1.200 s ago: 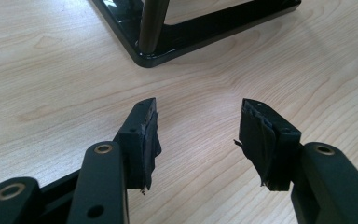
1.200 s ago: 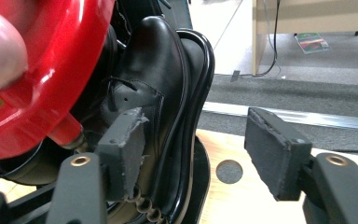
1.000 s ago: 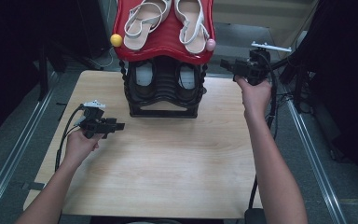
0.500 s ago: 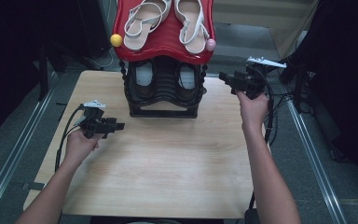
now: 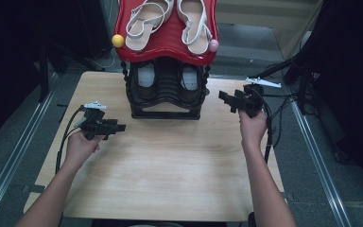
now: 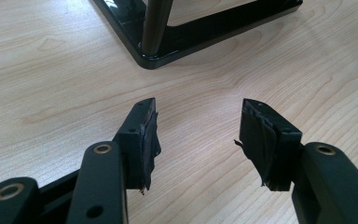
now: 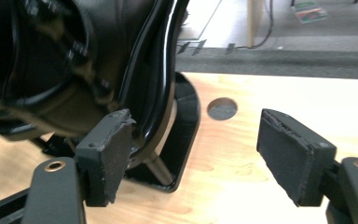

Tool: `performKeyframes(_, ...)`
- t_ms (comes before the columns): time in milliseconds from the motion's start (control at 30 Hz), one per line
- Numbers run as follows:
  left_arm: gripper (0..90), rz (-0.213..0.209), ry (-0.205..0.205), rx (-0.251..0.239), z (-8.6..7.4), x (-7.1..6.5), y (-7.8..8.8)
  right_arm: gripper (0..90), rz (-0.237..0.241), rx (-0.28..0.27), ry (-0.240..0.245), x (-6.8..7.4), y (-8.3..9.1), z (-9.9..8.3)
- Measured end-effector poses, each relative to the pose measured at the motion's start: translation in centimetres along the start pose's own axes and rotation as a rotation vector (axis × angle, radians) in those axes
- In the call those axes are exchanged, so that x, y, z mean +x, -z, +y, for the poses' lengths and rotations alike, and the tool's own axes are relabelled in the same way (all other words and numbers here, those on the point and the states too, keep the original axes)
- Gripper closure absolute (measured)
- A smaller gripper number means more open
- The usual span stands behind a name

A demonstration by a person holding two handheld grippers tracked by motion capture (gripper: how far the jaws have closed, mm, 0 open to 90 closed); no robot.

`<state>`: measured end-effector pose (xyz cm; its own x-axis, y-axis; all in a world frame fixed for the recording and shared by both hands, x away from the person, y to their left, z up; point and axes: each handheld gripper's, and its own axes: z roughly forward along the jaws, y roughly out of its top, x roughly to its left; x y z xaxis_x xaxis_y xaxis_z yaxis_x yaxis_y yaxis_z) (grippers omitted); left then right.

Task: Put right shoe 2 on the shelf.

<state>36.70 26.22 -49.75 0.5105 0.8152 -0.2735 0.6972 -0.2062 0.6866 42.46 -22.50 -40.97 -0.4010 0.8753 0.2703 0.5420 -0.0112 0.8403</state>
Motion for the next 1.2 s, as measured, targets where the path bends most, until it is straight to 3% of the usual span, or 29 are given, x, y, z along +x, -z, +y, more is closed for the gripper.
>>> performKeyframes(200,47.0,0.004,0.007,-0.005,0.0,0.3,0.1,27.1,0.029,0.006,-0.032,-0.5,-0.1,-2.2)
performKeyframes(500,46.7,0.000,0.016,-0.005,-0.1,0.5,0.0,27.2,0.010,0.039,-0.065,-1.8,-0.6,-5.5)
performKeyframes(733,46.6,0.001,0.017,0.000,-0.2,0.6,-0.1,27.2,-0.020,0.073,-0.060,-2.3,-0.6,-7.5)
performKeyframes(900,46.3,0.001,0.015,-0.001,-0.2,0.7,-0.1,27.2,-0.010,0.096,-0.066,-2.4,-0.8,-8.5)
performKeyframes(1033,46.2,0.004,0.016,-0.005,-0.2,0.7,0.0,27.2,-0.018,0.105,-0.029,-2.2,-1.0,-8.8)
performKeyframes(1200,46.0,0.005,0.013,-0.001,-0.2,0.8,-0.1,27.2,-0.005,0.109,-0.030,-1.9,-1.0,-9.3)
